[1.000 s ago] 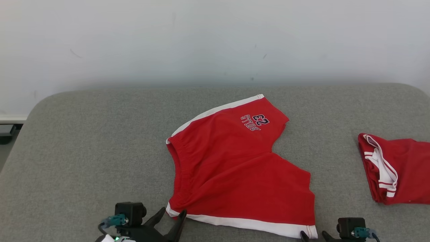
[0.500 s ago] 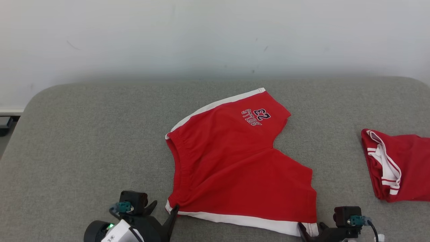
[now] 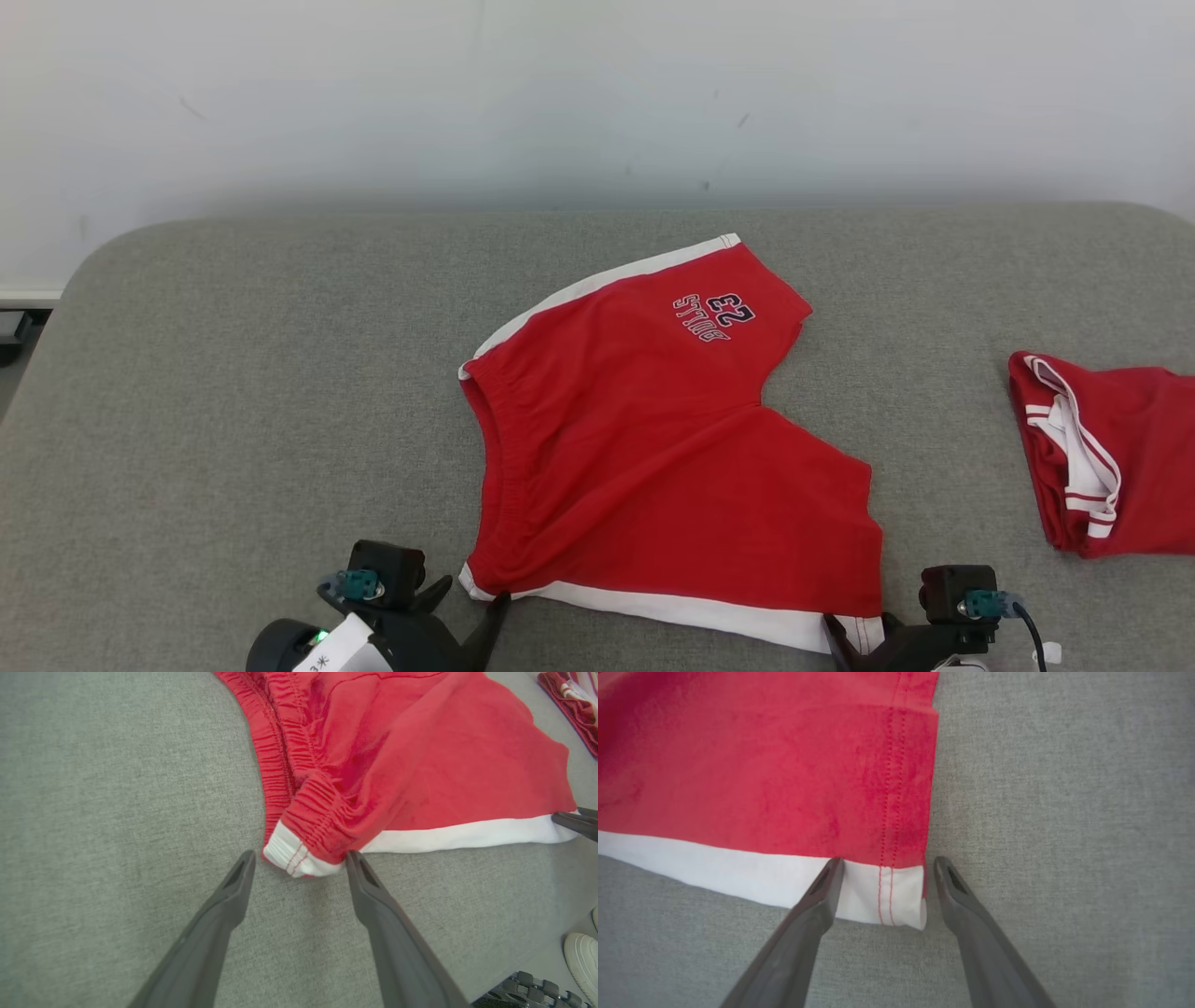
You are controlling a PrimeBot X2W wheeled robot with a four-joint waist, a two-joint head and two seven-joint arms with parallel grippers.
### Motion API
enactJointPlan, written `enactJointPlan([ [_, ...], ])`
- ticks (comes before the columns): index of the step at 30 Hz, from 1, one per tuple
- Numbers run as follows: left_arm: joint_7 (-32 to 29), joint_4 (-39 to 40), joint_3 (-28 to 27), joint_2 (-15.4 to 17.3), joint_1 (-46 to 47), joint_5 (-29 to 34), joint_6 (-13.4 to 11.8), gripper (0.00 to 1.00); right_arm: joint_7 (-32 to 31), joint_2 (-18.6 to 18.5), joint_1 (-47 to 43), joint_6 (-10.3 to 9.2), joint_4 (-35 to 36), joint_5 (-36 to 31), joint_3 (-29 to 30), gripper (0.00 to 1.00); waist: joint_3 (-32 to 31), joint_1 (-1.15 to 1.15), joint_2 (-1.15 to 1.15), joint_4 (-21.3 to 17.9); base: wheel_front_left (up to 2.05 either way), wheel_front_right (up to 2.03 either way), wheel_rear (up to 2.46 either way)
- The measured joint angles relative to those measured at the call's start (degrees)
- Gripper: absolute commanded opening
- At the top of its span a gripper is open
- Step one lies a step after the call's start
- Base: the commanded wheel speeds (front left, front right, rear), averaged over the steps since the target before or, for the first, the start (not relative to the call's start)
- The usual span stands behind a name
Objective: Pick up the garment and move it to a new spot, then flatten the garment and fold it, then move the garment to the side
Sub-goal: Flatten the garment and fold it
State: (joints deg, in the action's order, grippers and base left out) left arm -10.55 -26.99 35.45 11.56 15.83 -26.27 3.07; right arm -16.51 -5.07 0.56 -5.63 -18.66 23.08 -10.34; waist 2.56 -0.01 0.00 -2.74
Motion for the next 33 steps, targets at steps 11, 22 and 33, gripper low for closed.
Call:
enactJointPlan([
  [11,0.93,-2.21,-0.25,-0.88,1.05,-0.58,0.49,0.09,-1.22,0.02,-0.01,0.00,-0.02,0.01,-0.47,0.76,0.41,0.00,0.00,0.22,0.00,0.00,0.00],
  [22,2.13,-3.69,-0.78,-1.07,1.38,-0.85,0.56,0.00,-4.15,-1.45,-3.06,0.00,3.99,0.00,-0.71,0.91,0.24,0.00,0.00,0.14,0.00,0.00,0.00],
  [33,3.09,-4.90,-0.75,-1.70,1.41,-0.94,1.02,0.00,-6.26,-2.21,-3.73,-0.49,6.33,-0.58,-1.00,0.35,0.43,0.00,0.00,-0.33,0.00,0.00,0.00],
])
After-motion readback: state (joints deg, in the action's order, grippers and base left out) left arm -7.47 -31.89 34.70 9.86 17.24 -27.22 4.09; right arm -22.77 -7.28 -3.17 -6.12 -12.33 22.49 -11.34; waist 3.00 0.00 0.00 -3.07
